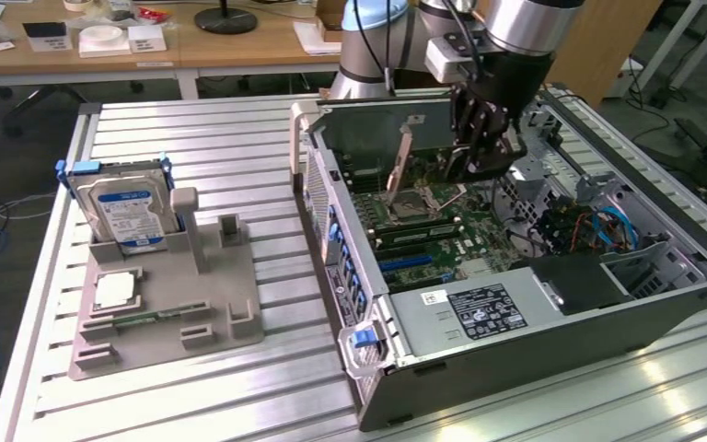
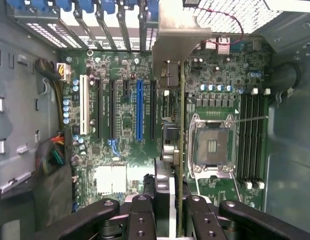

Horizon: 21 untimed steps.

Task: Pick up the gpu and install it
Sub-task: 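Insert the gpu into the slot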

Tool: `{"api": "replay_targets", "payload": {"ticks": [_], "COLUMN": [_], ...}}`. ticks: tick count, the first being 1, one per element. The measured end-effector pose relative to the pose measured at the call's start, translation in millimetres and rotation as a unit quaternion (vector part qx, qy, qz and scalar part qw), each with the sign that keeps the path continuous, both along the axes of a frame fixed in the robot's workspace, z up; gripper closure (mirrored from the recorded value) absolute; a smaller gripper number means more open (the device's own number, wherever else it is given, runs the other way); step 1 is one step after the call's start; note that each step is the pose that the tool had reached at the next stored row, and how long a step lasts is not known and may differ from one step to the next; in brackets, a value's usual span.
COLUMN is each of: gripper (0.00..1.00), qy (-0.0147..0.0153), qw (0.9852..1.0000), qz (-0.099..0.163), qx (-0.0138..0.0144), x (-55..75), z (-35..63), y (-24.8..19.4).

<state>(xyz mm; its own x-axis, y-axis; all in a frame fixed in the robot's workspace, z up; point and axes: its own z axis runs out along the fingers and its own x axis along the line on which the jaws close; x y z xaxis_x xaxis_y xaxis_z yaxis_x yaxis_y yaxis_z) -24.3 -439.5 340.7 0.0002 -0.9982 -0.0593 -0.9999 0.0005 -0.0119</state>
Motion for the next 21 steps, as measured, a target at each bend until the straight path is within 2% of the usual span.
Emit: {"api": "replay_targets", "payload": {"ticks": [15, 21], "gripper": [0.72, 0.72], "qy": [0.0000, -0.0001], "qw": [1.0000, 1.0000], "qz": [0.002, 0.001], "qx": [0.0000, 0.0001], "x": [-5.4, -6.6], "z": [-2.4, -4.3], "y": [0.0, -5.6]}}
